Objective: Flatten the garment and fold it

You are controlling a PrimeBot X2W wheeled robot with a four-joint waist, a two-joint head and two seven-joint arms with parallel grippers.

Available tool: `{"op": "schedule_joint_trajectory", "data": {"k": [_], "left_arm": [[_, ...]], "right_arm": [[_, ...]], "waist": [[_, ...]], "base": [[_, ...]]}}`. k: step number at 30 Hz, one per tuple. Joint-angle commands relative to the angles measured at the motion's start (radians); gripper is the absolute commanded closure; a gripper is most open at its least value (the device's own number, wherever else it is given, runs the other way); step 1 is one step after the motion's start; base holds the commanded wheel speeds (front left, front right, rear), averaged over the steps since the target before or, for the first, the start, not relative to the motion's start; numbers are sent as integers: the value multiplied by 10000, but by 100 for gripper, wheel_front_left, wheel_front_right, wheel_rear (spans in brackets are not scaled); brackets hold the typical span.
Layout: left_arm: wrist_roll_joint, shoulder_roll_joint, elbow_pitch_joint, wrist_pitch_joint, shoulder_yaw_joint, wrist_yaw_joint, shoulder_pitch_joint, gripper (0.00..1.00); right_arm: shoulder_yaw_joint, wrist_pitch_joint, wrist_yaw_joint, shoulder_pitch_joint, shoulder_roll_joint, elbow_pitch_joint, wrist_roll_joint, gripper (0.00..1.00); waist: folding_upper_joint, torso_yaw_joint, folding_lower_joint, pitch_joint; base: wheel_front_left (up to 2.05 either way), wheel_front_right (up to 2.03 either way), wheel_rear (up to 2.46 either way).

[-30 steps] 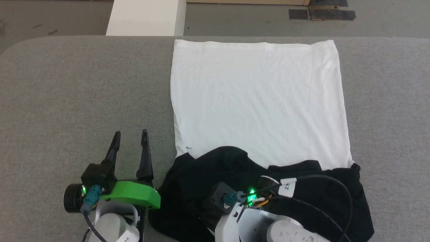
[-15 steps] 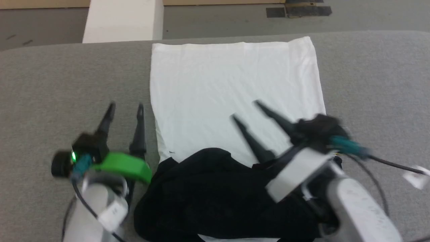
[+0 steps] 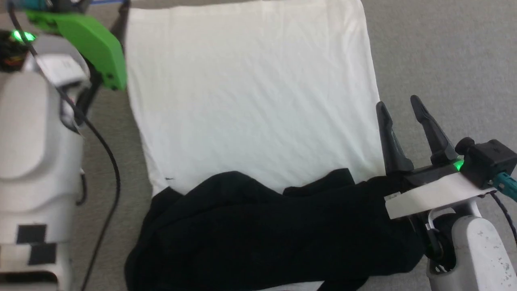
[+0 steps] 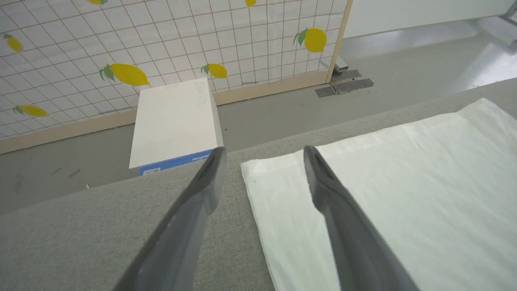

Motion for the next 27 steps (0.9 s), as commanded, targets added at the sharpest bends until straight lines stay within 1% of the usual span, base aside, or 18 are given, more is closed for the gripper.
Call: {"op": "schedule_joint_trajectory", "data": {"k": [1, 4, 7, 10, 12, 14, 18, 23, 24, 25, 26, 27], "left_arm": [[-88, 178, 128, 331, 36, -50, -295, 0], [-214, 490, 428, 1723, 153, 123, -938, 0], [-188, 734, 457, 2614, 256, 420, -1326, 0], [-7, 1075, 338, 3673, 427, 1034, -1669, 0], [57, 1248, 193, 4277, 526, 1345, -1797, 0], [42, 1329, -44, 4692, 641, 1597, -1887, 0], [143, 1555, -436, 5444, 711, 1957, -1912, 0], [479, 1883, -783, 6542, 589, 2389, -1633, 0], [555, 1956, -878, 6667, 546, 2421, -1574, 5], [646, 2051, -983, 6804, 483, 2434, -1488, 55], [648, 2080, -1044, 6960, 461, 2448, -1409, 100], [611, 2075, -1118, 7077, 459, 2462, -1341, 100]], "right_arm": [[25, -104, -15, -103, 42, 38, 76, 0], [179, -295, -15, -276, 69, 162, 261, 0], [318, -446, -15, -407, 79, 227, 369, 0], [473, -604, -15, -546, 87, 255, 491, 0], [557, -691, -15, -621, 89, 256, 565, 0], [612, -768, -15, -685, 91, 262, 653, 0], [709, -921, -15, -790, 92, 329, 803, 0], [818, -1028, -15, -881, 93, 475, 894, 0], [828, -1039, -15, -895, 93, 490, 914, 0], [829, -1047, -15, -907, 94, 509, 922, 0], [821, -1043, -15, -915, 94, 524, 913, 0], [802, -1033, -15, -921, 94, 536, 897, 0]], "waist": [[0, -944, 0, 999], [0, -1286, 0, 1396], [0, -1514, 0, 1658], [0, -1769, 0, 1956], [0, -1909, 0, 2116], [0, -2025, 0, 2278], [0, -2180, 0, 2512], [0, -2260, 0, 2608], [0, -2265, 0, 2611], [0, -2263, 0, 2606], [0, -2253, 0, 2595], [0, -2237, 0, 2581]], "base": [[0, 0, 0], [0, 0, 0], [0, 0, 0], [0, 0, 0], [0, 0, 0], [0, 0, 0], [0, 0, 0], [0, 0, 0], [0, 0, 0], [0, 0, 0], [0, 0, 0], [0, 0, 0]]}}
